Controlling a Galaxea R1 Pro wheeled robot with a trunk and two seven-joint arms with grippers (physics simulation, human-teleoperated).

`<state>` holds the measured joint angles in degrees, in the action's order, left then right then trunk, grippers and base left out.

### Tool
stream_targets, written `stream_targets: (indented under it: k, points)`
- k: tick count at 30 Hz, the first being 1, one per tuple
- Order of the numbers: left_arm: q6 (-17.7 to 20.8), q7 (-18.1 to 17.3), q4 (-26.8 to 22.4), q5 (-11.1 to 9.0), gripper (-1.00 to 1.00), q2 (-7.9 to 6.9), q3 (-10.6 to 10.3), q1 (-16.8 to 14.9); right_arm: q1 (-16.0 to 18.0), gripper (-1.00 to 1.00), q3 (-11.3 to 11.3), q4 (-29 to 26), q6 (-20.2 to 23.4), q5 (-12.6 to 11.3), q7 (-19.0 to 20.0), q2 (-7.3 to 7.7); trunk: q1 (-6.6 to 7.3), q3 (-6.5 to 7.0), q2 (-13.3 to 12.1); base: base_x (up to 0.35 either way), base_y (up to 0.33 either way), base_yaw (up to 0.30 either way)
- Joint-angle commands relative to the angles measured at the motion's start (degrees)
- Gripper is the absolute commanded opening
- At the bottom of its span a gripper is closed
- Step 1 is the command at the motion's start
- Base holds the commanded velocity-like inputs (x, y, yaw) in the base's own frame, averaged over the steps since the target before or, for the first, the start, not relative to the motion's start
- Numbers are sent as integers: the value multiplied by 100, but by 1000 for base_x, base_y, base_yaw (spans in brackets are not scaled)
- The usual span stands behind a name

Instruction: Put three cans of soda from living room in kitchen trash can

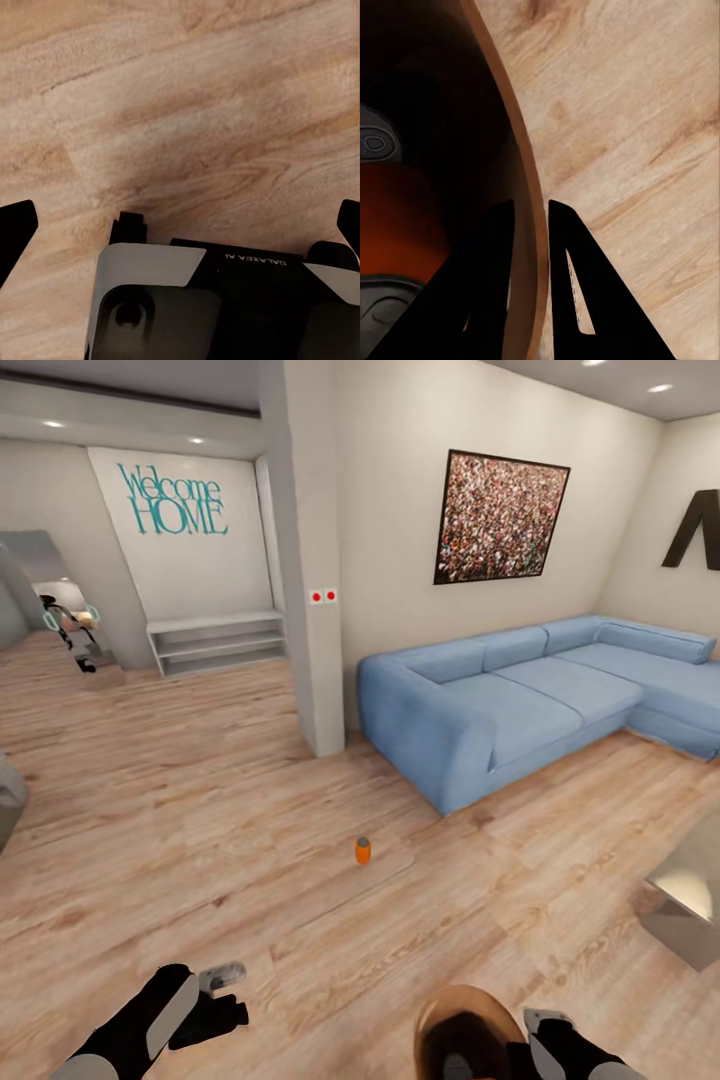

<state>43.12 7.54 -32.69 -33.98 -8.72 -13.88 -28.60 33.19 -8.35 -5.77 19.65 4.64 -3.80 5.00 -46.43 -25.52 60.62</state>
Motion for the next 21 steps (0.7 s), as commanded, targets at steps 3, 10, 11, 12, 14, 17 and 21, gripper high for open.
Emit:
stream_targets:
  k: [3,10,11,12,14,17,21]
  points:
    - [-16,1,3,4,100,1,0,1,3,-100,-53,-6,-10,-42,35,7,0,1,0,254,275,-130]
    - [-35,1,6,5,100,2,-8,1,3,-100,-51,-3,-13,-40,169,10,0,1,0,267,255,-260]
    - [-34,1,6,5,100,2,-10,0,3,-100,-50,-3,-13,-39,232,10,0,1,0,282,180,-291]
    - [-34,1,7,5,100,2,-11,1,3,-100,-50,-3,-13,-36,304,10,0,1,0,288,162,-293]
    - [-32,1,8,5,100,2,-15,-2,3,-100,-50,-7,-5,-25,582,13,0,1,0,312,125,-296]
    - [-34,1,8,5,100,2,-17,1,3,-100,-47,-10,-1,-19,727,13,0,1,0,332,63,-298]
    - [-38,-5,5,5,100,2,-18,1,1,-100,-45,-11,-12,-16,807,15,0,1,0,342,21,-299]
